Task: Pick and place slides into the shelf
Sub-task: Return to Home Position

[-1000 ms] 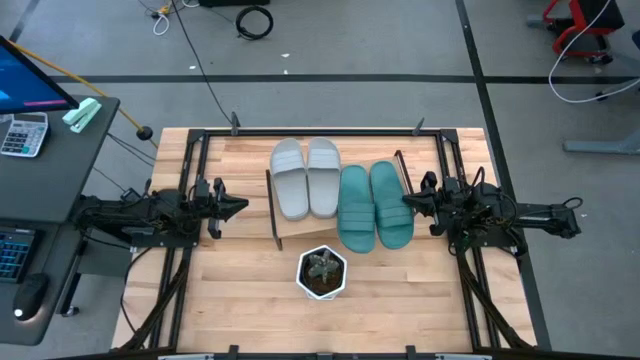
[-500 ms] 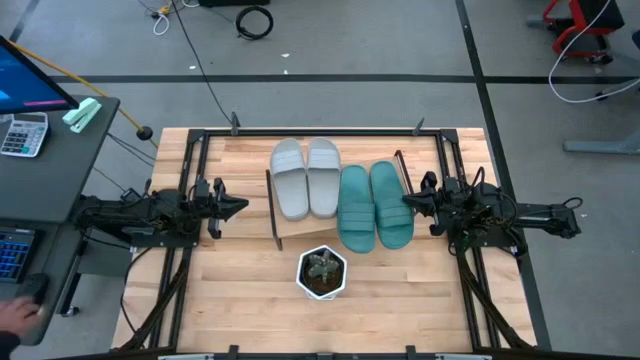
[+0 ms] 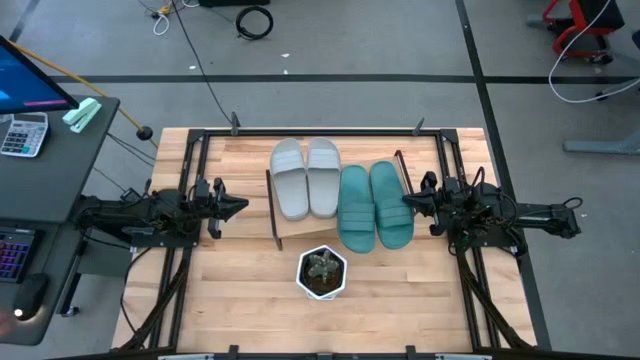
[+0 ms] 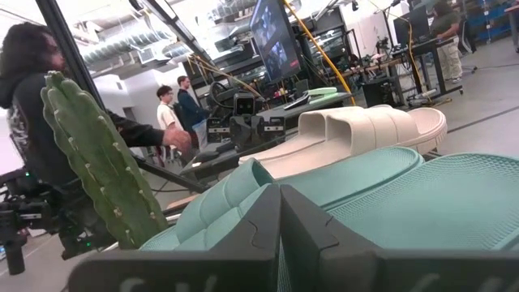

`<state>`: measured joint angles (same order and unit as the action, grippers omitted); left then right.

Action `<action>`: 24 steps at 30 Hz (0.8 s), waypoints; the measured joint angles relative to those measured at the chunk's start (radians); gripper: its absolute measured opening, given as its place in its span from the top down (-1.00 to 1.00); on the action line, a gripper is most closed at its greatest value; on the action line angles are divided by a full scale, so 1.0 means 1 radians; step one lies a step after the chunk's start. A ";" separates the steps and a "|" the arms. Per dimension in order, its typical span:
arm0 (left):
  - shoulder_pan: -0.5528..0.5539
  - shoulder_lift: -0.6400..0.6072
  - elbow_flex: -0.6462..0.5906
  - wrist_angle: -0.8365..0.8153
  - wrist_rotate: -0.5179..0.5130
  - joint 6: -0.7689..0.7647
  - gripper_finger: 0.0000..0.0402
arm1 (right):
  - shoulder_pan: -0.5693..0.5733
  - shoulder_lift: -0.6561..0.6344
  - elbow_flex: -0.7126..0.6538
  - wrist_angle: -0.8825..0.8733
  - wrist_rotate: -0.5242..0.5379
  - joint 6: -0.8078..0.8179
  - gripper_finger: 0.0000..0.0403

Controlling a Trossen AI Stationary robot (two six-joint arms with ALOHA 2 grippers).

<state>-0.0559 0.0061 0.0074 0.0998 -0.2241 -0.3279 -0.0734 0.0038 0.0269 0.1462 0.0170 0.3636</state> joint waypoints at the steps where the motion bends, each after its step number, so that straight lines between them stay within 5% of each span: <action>1: 0.000 0.000 0.000 0.000 0.000 0.000 0.81 | 0.000 0.000 0.000 0.000 0.000 0.000 0.92; 24: 0.000 0.000 0.000 0.000 0.000 0.000 0.81 | 0.000 0.000 0.000 0.000 0.000 0.000 0.92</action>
<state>-0.0555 0.0063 0.0074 0.1001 -0.2241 -0.3279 -0.0738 0.0040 0.0269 0.1459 0.0171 0.3636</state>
